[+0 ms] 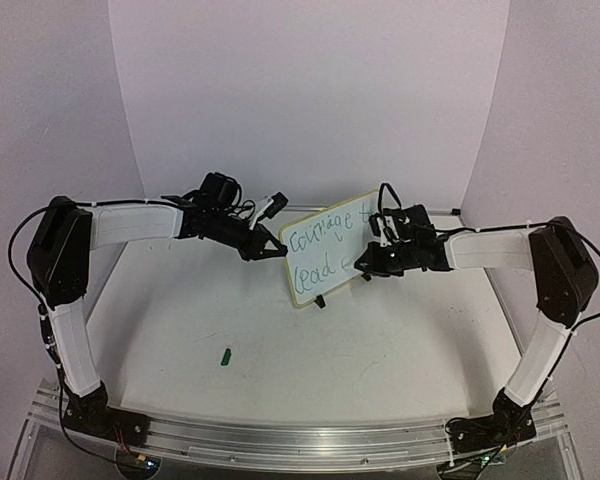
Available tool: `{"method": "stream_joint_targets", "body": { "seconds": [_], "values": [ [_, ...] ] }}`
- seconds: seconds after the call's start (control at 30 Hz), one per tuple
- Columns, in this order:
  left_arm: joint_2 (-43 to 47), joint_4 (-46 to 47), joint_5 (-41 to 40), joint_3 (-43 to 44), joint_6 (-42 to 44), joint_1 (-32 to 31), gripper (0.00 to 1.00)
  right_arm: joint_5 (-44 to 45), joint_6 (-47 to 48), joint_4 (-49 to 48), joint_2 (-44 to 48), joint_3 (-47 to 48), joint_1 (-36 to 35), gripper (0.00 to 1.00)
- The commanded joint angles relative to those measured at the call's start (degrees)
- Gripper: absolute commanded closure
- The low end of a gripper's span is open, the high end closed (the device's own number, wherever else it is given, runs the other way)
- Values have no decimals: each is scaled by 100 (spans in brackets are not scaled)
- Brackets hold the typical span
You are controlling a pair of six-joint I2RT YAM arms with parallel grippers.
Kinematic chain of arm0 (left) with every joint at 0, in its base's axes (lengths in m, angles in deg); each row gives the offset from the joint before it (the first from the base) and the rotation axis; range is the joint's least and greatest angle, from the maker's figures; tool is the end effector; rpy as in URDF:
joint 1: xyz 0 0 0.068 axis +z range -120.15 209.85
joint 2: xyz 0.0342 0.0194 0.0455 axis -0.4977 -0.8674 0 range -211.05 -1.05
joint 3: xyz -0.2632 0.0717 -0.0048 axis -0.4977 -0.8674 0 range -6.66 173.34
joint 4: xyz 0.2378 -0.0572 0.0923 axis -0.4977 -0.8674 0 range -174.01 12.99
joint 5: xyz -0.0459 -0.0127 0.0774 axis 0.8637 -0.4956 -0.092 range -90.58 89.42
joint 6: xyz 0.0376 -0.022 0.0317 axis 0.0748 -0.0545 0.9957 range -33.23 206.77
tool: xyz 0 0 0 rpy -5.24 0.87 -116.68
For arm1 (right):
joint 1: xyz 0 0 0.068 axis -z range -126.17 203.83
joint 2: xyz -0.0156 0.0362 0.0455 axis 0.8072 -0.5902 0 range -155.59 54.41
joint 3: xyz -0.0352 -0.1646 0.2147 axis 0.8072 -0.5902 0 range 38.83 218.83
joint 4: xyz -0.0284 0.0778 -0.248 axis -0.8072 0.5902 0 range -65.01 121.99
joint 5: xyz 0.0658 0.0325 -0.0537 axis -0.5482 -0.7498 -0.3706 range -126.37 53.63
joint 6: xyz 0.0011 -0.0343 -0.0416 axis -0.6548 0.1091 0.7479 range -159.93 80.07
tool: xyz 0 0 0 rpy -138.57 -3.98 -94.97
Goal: Write a sentence on the whiteboard
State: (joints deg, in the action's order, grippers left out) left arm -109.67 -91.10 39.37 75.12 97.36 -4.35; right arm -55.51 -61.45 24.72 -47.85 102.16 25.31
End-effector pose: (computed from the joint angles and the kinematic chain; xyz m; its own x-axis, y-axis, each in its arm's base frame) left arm 0.3399 -0.2587 0.2403 -0.3797 0.4284 -0.8200 0.9175 0.2876 -0.2746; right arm 0.3357 0.1958 0.1970 -0.7586 -0.0179 -0.6513 -0.4276 0.7678 0.4770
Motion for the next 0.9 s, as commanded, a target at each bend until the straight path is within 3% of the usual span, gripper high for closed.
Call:
{"method": "stream_joint_targets", "body": {
  "seconds": [0.0,0.2,0.87],
  "values": [
    [-114,-386,119,110,75,-96,100,483,-64,-179,49,124,19,100],
    [-115,-386,125,110,68,-97,100,691,-76,-182,288,92,22,100],
    [-106,-391,137,118,63,-97,100,135,59,-231,469,136,20,100]
  ]
}}
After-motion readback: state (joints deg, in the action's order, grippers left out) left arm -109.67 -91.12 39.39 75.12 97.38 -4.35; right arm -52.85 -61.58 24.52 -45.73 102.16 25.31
